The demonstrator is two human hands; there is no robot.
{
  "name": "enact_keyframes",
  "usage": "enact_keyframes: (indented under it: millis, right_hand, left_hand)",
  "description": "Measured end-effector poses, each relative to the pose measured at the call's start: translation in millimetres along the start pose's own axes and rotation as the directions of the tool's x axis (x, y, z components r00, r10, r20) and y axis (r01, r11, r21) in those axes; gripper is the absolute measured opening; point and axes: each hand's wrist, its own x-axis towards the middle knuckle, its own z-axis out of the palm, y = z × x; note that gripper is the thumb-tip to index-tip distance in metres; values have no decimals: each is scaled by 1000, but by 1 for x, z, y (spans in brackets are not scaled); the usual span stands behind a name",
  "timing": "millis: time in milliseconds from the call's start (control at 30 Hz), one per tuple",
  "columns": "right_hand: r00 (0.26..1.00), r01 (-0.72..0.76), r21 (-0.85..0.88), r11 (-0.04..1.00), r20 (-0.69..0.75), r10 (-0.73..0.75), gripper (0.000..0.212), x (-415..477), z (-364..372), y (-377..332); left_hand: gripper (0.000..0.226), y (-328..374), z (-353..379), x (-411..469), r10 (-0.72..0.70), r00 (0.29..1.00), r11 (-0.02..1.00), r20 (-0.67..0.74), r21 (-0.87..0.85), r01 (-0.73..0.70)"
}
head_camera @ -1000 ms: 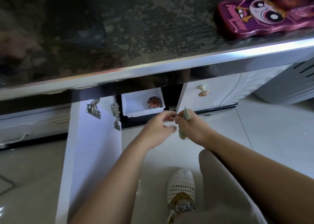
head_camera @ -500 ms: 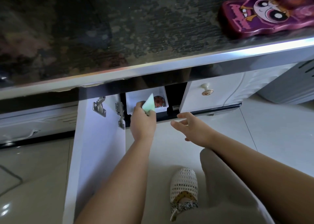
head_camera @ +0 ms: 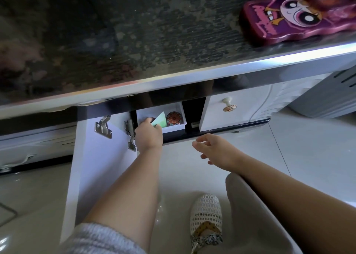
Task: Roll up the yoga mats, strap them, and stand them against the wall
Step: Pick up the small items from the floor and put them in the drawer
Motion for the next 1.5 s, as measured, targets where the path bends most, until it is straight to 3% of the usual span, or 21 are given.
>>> enact_keyframes:
  millis: [233, 400, 500, 600, 733, 833, 933, 1033, 1300, 1433, 1500]
  right_hand:
    - [1000, 9, -71, 997, -5, -9, 44, -16, -10, -16]
    - [997, 41, -66, 997, -61, -45, 31, -59, -33, -46]
    - [986, 107, -86, 991, -117, -116, 25, -95, -39, -69]
    - [968, 186, -145, 972, -141, -206, 24, -129, -37, -89]
    - [952, 259, -221, 940, -106, -287, 25, -174, -23, -104]
    - [939, 288, -213, 934, -131, -319, 25, -197, -9, -105]
    - [941, 296, -204, 933, -107, -322, 26, -212, 4, -100]
    - [946, 283, -230, 931, -92, -310, 25, -221, 16, -92]
    - [972, 230, -371, 900, 49, -228, 44, -229, 39, -81]
    - [986, 164, -380, 910, 89, -140, 59, -211, 46, -78]
    - [989, 150, -398, 905, 69, -134, 57, -203, 44, -81]
  left_hand:
    - [46, 13, -22, -33, 30, 1000, 995, 0, -92, -30]
    - [35, 32, -65, -93, 132, 987, 968, 92, -226, -108]
    - [31, 44, -104, -125, 239, 961, 953, 141, -223, -204]
    - [29, 43, -146, -149, 344, 935, 919, 82, -235, -317]
    - [28, 7, -190, -179, 365, 923, 910, -119, -165, -381]
    - [43, -28, -204, -191, 295, 932, 955, -209, 23, -297]
    - [53, -54, -203, -188, 93, 995, 996, -48, 8, -93]
    - [47, -64, -198, -190, 43, 994, 999, 97, 0, -43]
    - [38, -44, -191, -196, 75, 992, 975, 103, -216, -51]
    - [18, -19, -172, -192, 1, 975, 860, 224, -498, 113]
    - [14, -4, -158, -186, 2, 949, 801, 314, -569, 187]
